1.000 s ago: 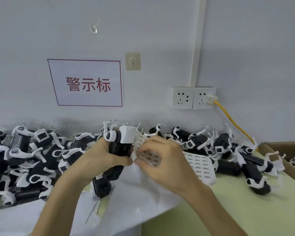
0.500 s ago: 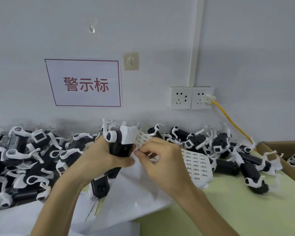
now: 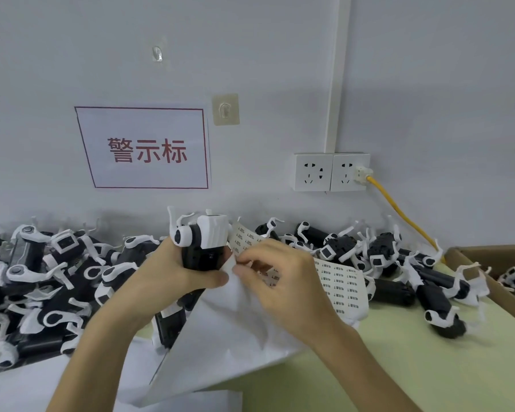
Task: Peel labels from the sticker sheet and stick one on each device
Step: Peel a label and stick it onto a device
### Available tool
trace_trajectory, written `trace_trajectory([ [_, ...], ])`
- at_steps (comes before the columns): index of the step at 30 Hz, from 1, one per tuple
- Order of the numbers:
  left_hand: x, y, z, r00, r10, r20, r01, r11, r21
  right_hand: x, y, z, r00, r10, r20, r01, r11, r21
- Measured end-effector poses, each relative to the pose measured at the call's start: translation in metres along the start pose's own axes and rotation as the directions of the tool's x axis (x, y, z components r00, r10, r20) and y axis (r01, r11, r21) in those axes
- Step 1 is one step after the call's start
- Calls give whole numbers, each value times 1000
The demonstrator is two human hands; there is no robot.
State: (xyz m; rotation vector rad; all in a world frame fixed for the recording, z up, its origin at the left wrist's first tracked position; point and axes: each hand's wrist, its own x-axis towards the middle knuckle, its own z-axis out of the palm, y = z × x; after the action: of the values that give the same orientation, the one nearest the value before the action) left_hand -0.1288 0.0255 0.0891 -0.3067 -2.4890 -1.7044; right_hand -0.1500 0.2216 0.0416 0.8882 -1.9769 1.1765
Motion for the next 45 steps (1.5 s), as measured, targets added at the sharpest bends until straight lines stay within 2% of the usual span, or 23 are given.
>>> trace_trajectory([
  [8, -5, 5, -1, 996, 41, 81, -40, 999, -13, 1, 4, 0, 990, -56, -128, 49, 997, -55],
  [15, 2, 10, 18, 988, 127, -82, -112, 980, 167, -1, 5, 3, 991, -71, -116, 54, 988, -143],
  [22, -7, 18, 5, 996, 82, -40, -80, 996, 49, 1, 3, -2, 992, -73, -99, 60, 990, -125],
  [26, -9, 20, 2, 997, 71, -31, -73, 995, -74, 2, 0, -7, 992, -77, -96, 74, 997, -34],
  [31, -11, 22, 4, 990, 133, -39, -139, 962, -237, 4, -8, -5, 976, -112, -188, 104, 993, -50],
  [36, -9, 24, 12, 989, 140, -45, -146, 966, -215, 4, -8, -7, 949, -192, -249, 167, 979, -119],
  [42, -8, 22, 8, 994, 96, -52, -103, 982, -157, 3, -8, -4, 954, -212, -210, 192, 975, -113],
  [45, -8, 22, 7, 995, 92, -49, -99, 978, -185, 4, -8, -6, 957, -209, -200, 190, 976, -108],
])
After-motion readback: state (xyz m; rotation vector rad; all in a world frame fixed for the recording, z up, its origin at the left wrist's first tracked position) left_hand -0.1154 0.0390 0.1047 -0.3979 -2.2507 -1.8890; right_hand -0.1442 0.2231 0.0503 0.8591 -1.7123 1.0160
